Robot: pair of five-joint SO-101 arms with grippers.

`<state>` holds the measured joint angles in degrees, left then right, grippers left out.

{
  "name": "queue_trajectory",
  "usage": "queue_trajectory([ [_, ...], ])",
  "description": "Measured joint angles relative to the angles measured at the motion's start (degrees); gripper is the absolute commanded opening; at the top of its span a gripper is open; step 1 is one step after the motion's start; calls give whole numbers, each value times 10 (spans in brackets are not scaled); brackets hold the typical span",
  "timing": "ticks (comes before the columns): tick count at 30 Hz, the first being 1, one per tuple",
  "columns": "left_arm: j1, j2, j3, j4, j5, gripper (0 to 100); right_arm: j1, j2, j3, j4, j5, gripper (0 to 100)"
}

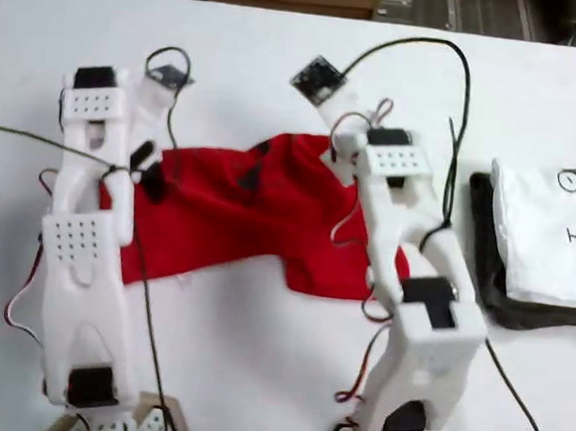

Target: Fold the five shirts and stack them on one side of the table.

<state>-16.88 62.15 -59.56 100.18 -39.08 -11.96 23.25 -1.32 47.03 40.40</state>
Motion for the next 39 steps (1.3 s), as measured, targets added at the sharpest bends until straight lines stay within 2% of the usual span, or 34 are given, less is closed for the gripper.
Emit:
queue_trajectory([
  [6, -11, 33, -47, 9, 0, 243, 1, 122, -99, 0, 1, 23],
  [14, -27, 38, -56, 7, -1, 243, 44, 261, -268, 0, 1, 23],
  [21, -33, 38, -57, 4, -1, 243, 59, 317, -367, 13, 33, 23],
  [26, -34, 40, -85, 11, 0, 243, 55, 322, -459, 102, 34, 23],
  [31, -42, 40, -138, 12, 33, 243, 37, 320, -583, 229, 34, 23],
  [36, -35, 11, -112, 12, 37, 243, -9, 320, -614, 377, 33, 23],
  [39, -18, -5, -70, 12, 37, 242, -35, 331, -615, 386, 34, 23],
])
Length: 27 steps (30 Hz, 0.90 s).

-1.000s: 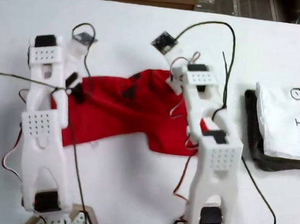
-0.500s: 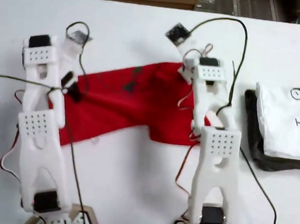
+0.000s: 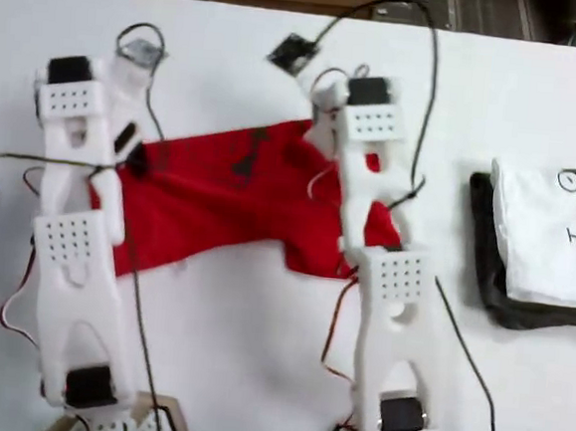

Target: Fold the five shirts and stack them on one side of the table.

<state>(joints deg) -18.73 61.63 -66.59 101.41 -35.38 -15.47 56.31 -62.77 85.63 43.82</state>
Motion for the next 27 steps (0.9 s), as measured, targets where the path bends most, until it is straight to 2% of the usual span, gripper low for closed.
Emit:
queue_trajectory([
  [4, 21, -2, 67, -4, 0, 242, -2, 53, 0, -62, 0, 23],
  [8, 20, -17, 109, -42, -2, 243, 13, 98, 0, -130, -1, 23],
  [15, 13, -20, 116, -51, -3, 243, 49, 107, -11, -146, 50, 23],
  [21, 13, -25, 118, -53, -3, 243, 69, 113, -92, -100, 67, 23],
  [27, 16, -27, 68, -12, 6, 243, 67, 114, -251, 24, 67, 23],
])
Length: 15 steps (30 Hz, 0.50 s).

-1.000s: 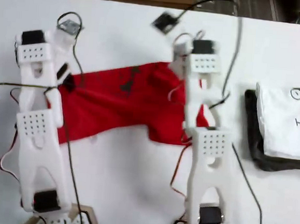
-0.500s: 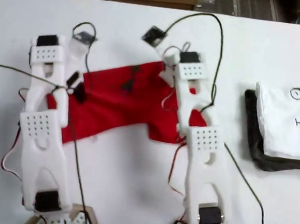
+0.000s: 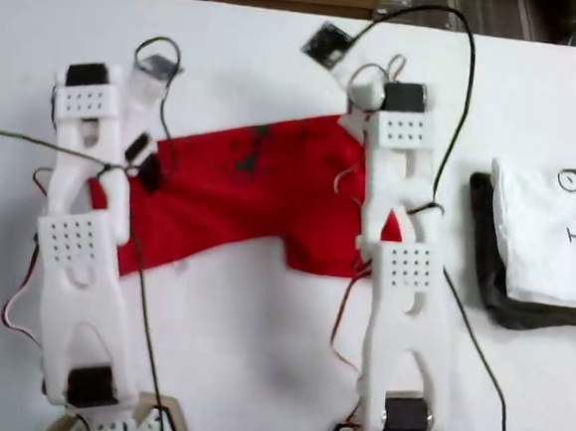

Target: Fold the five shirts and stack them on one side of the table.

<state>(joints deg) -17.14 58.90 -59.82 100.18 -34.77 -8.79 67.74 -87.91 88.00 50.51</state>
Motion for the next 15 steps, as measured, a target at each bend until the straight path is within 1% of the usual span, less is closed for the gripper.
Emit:
queue_trajectory([
  [3, 16, -22, -5, 9, 24, 243, -12, 2, -43, 68, 0, 20],
  [6, 25, -58, 32, 11, 25, 243, -1, 3, -51, 92, -8, 20],
  [12, 39, -172, 193, 11, 25, 243, 42, 4, -52, 99, -55, 20],
  [15, 36, -240, 274, 11, 20, 243, 40, 4, -52, 99, -59, 20],
])
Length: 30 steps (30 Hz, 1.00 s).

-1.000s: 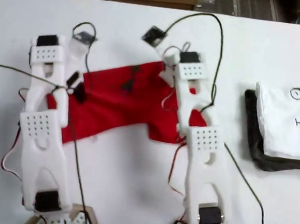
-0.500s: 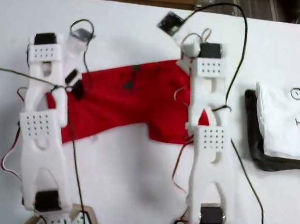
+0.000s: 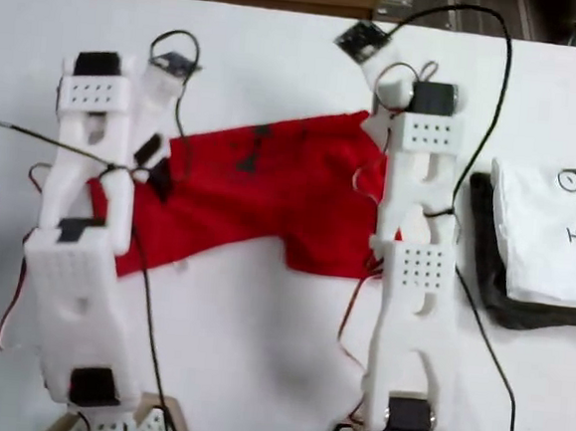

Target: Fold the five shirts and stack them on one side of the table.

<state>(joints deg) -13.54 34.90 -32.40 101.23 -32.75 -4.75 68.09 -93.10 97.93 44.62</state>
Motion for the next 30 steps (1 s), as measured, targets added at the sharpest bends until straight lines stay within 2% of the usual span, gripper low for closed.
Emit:
queue_trajectory([
  [3, 1, -55, 92, -7, -29, 242, -7, -5, 0, 0, 0, 20],
  [8, -25, -94, 245, -75, -47, 243, -25, -76, 0, 0, -27, 20],
  [12, -51, -94, 299, -113, -61, 243, -23, -134, 29, 0, -54, 20],
  [19, -98, -54, 287, -138, -71, 243, -22, -245, 287, 0, -57, 21],
  [30, -128, 54, 175, -110, -70, 242, -5, -512, 685, -5, -40, 21],
])
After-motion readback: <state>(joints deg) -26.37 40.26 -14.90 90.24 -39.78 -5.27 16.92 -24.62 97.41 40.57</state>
